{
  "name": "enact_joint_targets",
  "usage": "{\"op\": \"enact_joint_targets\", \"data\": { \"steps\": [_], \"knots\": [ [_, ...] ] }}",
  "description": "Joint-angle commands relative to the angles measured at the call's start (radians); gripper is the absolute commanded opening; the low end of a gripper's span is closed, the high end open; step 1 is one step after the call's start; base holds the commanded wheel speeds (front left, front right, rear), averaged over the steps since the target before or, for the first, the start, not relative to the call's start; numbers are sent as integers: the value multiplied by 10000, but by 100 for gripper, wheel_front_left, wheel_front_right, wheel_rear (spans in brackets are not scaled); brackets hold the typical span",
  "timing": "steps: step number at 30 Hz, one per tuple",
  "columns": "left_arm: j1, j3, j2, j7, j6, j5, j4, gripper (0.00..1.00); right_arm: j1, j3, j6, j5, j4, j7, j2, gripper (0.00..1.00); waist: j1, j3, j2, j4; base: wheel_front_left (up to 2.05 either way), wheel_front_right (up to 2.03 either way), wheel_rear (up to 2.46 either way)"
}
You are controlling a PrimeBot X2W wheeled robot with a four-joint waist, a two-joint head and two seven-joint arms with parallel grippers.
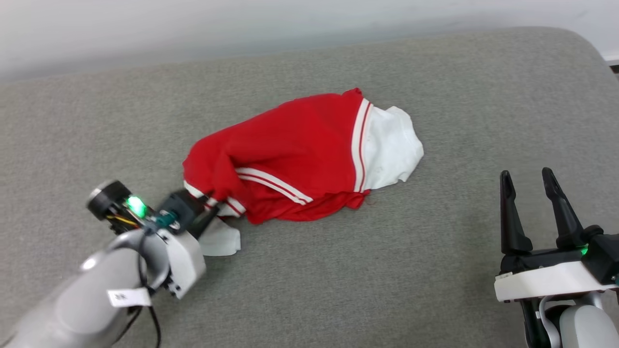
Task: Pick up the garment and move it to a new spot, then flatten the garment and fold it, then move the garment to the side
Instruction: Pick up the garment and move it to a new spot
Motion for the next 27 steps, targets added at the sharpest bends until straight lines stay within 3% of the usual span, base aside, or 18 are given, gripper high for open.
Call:
{"op": "enact_joint_targets", "data": {
  "steps": [1,3,4,5,6,11,16,27],
  "knots": [
    [84,-153,-138,-100,-21,83,86,0,-100,8,-7,-48,31,-24,20,100,-1,44,0,115,0,0,0],
    [96,-442,-375,-164,-58,112,317,0,-112,35,-7,-102,67,-24,19,100,-1,44,0,225,0,0,0],
    [106,-539,-505,-209,-61,92,429,22,-113,46,-7,-144,88,-24,19,100,-1,32,0,272,0,0,0],
    [104,-591,-622,-280,-59,85,551,75,-109,43,-7,-173,104,-24,19,100,-1,16,0,317,0,0,0],
    [105,-640,-767,-344,-62,84,671,100,-101,18,-7,-184,127,-24,19,100,-1,-18,0,365,0,0,0],
    [296,-504,-1339,-734,15,-159,1278,100,56,29,-8,-233,332,-24,19,100,-1,-370,0,583,0,0,0],
    [662,51,-1617,-929,374,-433,1228,100,283,-41,-8,-497,422,-24,19,100,-1,-1007,0,856,0,0,0],
    [3293,3439,-1358,-939,2026,-474,-1979,100,831,-326,-8,-896,390,-24,20,100,-1,-2122,0,1419,0,0,0]
  ]
}}
